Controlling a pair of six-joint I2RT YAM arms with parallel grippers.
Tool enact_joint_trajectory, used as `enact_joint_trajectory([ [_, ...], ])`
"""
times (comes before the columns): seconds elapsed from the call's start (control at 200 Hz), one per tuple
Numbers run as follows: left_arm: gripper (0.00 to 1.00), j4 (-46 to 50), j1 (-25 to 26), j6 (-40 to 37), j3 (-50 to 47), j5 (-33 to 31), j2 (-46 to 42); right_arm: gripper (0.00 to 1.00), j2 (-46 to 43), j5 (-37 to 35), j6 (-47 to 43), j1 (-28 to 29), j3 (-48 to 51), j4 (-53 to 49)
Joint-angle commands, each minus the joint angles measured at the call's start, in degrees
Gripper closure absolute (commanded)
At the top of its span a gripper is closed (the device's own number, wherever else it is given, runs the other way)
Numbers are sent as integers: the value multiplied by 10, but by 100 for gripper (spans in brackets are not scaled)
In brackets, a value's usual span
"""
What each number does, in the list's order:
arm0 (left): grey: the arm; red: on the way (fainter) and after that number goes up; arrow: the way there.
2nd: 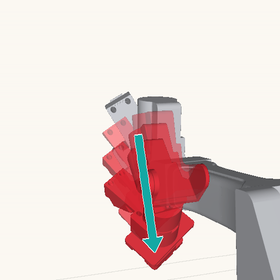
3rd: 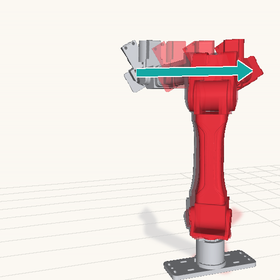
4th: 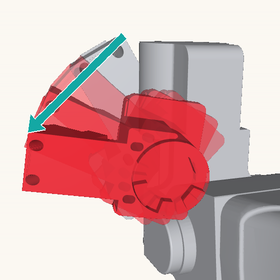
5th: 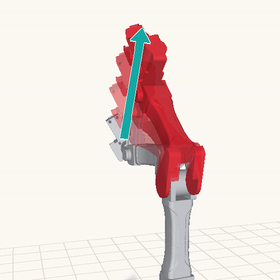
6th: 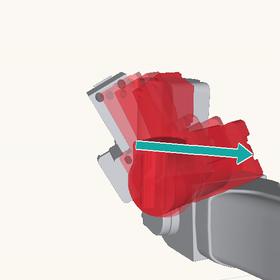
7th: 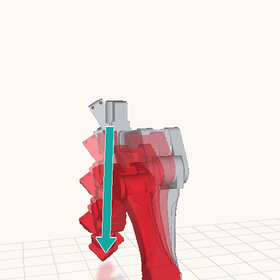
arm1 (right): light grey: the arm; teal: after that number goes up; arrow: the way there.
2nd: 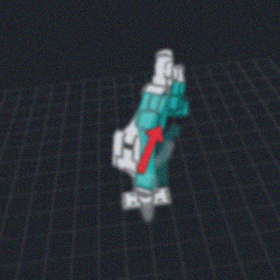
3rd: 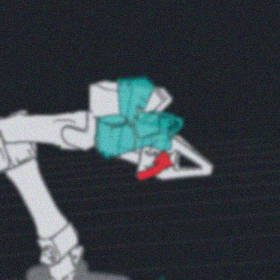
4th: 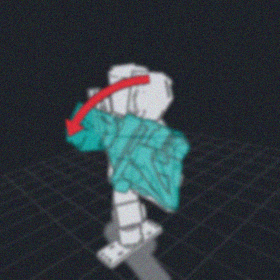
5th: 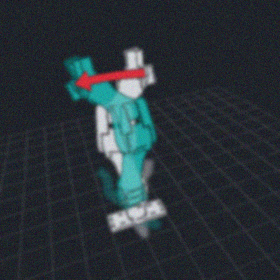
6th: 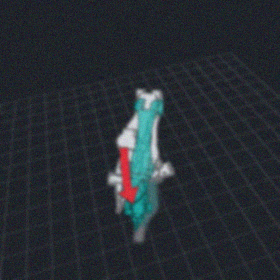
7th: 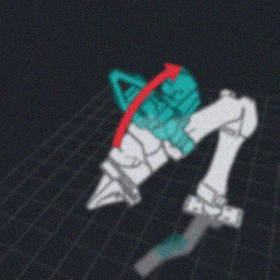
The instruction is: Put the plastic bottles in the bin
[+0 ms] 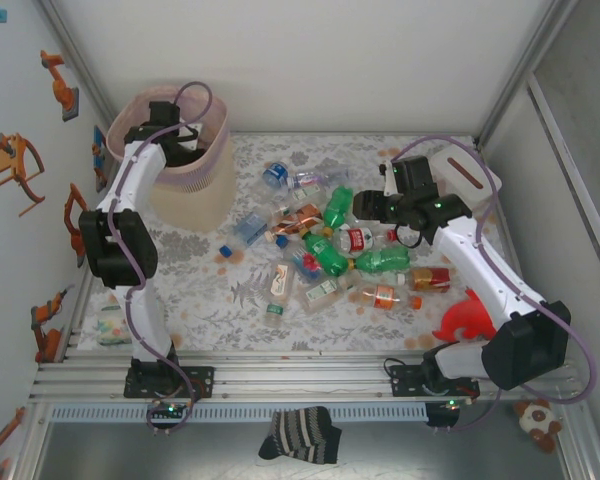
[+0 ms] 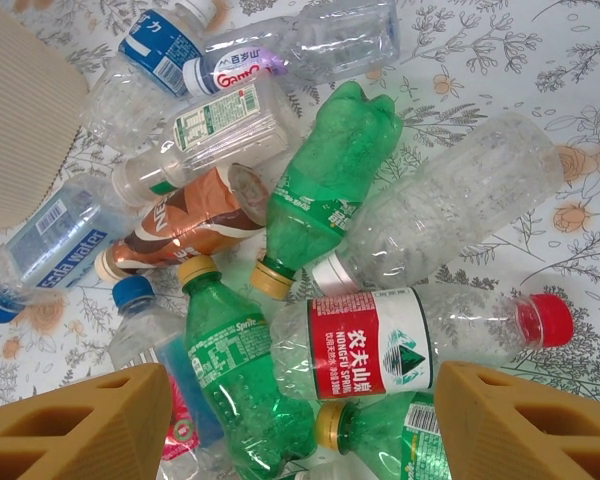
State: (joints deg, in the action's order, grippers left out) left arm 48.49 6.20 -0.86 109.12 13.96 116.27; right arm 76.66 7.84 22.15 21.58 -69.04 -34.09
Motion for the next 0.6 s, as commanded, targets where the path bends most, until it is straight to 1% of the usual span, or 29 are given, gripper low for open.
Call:
enact_joint_trajectory([
  [0.0, 24, 19, 1, -4, 7, 28, 30, 31, -12, -12, 8, 5, 2, 0],
  [0.22, 18, 25, 1, 5, 63, 34, 7, 31, -12, -13, 7, 5, -3, 0],
  [0.376, 18, 39, 1, 10, 104, 46, -9, 31, -12, -18, 3, 5, -9, -4],
  [0.596, 18, 40, 2, 22, 121, 67, -56, 31, -7, -20, 5, 5, -10, -8],
])
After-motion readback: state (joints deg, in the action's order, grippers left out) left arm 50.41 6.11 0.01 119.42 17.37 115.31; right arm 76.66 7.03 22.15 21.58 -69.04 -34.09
